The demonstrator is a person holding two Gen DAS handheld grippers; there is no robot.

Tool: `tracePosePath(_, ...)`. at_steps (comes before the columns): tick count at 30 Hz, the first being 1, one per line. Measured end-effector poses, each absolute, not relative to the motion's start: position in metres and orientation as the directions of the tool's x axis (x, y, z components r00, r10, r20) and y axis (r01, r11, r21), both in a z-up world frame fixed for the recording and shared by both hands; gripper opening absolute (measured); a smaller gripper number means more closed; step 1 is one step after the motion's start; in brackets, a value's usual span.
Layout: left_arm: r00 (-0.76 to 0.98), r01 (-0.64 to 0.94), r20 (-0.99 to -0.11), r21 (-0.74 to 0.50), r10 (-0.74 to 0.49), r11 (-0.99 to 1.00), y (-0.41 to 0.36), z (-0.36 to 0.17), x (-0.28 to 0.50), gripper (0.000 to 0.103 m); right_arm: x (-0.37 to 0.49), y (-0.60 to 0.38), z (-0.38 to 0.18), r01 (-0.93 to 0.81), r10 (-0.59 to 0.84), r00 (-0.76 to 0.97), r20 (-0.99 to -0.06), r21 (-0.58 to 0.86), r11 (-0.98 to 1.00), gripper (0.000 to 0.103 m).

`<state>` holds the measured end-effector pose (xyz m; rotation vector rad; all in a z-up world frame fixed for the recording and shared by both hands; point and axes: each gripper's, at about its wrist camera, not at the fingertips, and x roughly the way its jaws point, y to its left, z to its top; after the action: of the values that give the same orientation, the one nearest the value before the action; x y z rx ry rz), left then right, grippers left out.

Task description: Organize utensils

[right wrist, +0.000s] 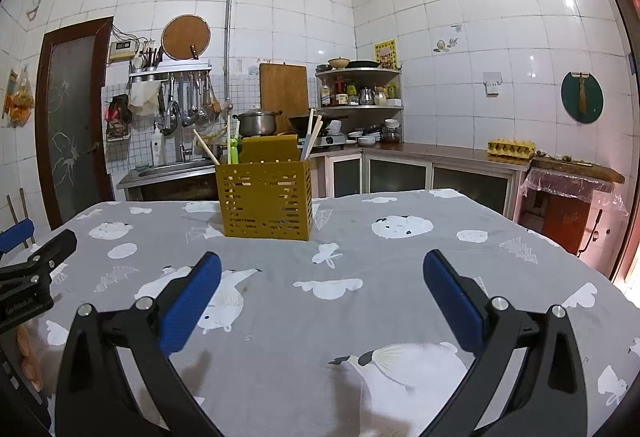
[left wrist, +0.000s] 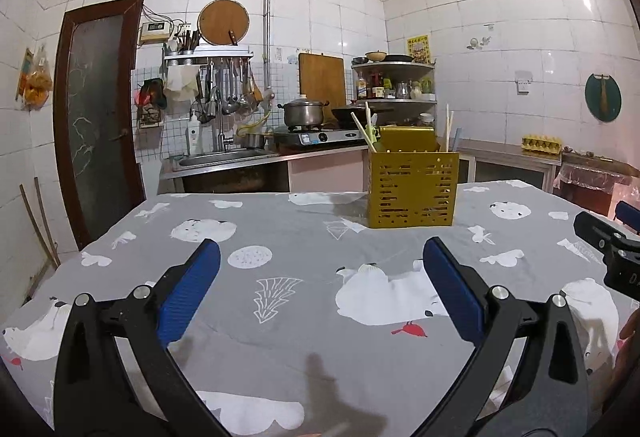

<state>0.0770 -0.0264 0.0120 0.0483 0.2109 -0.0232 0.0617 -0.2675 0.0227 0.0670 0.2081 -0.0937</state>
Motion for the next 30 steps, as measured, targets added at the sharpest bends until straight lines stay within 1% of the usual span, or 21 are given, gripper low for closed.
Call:
tracePosePath(15, 0.974, 0.021, -0.224, 0.045, -0.010, 0.999, -0.0258, 0.0119, 0.0795, 0.098, 0.0575, -0.2655, 0.0243, 0.109, -0.100, 0.977, -0.190, 0.038, 0.993, 0.099)
tracePosePath(30, 0.976, 0.020, -0.216, 0.057, -0.007, 0.998, -0.0293, 0.0108, 0.0789, 0.098, 0.0551, -0.2676, 0.0260, 0.112, -0.104, 0.977, -0.185, 0.034, 0.993, 0.099)
